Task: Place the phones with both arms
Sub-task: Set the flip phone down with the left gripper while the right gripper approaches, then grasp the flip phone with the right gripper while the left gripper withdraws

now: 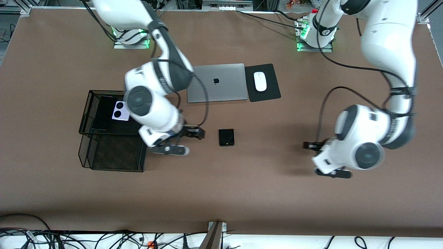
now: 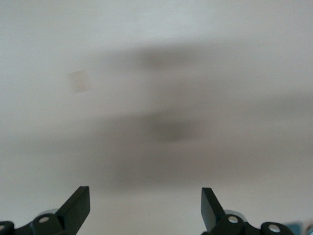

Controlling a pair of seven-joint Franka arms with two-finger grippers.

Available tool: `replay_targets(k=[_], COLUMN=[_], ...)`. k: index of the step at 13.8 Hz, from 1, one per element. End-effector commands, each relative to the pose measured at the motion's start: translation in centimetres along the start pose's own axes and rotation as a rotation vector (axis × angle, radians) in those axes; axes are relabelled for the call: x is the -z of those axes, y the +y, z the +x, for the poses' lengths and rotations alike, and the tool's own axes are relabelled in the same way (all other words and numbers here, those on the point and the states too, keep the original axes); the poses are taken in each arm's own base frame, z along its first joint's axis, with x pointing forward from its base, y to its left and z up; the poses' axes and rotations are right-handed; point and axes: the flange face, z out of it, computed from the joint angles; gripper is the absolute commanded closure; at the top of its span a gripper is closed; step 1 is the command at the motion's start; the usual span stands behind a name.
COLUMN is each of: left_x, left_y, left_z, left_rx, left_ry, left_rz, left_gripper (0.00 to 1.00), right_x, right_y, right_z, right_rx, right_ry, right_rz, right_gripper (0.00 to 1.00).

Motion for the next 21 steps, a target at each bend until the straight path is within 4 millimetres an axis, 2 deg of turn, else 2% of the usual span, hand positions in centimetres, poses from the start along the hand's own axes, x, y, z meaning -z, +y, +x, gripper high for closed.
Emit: replay_targets(k=[1, 2, 3, 4, 5, 7, 9, 10, 11, 12, 14, 21], left_x=[2.7, 2.7, 2.9, 3.1, 3.0, 3.0, 3.0, 2.9, 2.9, 2.9, 2.9, 2.8], left_y=[-7.9, -10.5, -12.2, -13.3, -14.1, -14.1, -14.1, -14.2, -14.2, -14.1, -14.2, -13.6], left_z=[-3.4, -4.1, -4.5, -4.8, -5.0, -5.0, -5.0, -5.1, -5.1, -5.1, -5.1, -5.0], left_rx=[-0.072, -0.082, -0.085, -0.093, -0.092, -0.094, -0.094, -0.092, -0.092, -0.092, -0.091, -0.083], left_ry=[-0.013, -0.023, -0.021, -0.019, -0.021, -0.023, -0.024, -0.027, -0.029, -0.031, -0.031, -0.031], left_rz=[-0.051, -0.062, -0.063, -0.064, -0.068, -0.067, -0.068, -0.067, -0.067, -0.066, -0.064, -0.075], left_gripper=[0.0, 0.0, 0.03, 0.16, 0.24, 0.43, 0.49, 0.46, 0.14, 0.0, 0.0, 0.0], right_x=[-5.3, -7.8, -10.2, -12.3, -14.1, -17.0, -18.9, -19.4, -19.4, -19.5, -20.1, -22.4], right_y=[-4.5, -5.6, -6.6, -7.4, -7.6, -8.2, -8.6, -8.6, -8.6, -8.6, -8.6, -8.3], right_z=[-2.1, -3.2, -4.4, -5.4, -6.1, -7.4, -8.5, -8.8, -8.9, -8.8, -9.2, -10.6], right_rx=[-0.034, -0.016, 0.009, 0.043, 0.077, 0.132, 0.153, 0.16, 0.163, 0.172, 0.23, 0.217], right_ry=[0.085, 0.097, 0.109, 0.127, 0.144, 0.172, 0.172, 0.169, 0.169, 0.169, 0.184, 0.147], right_rz=[0.015, 0.014, 0.006, -0.015, -0.045, -0.079, -0.086, -0.092, -0.092, -0.096, -0.132, -0.143], right_gripper=[0.0, 0.0, 0.0, 0.0, 0.0, 0.0, 0.0, 0.0, 0.0, 0.0, 0.0, 0.0])
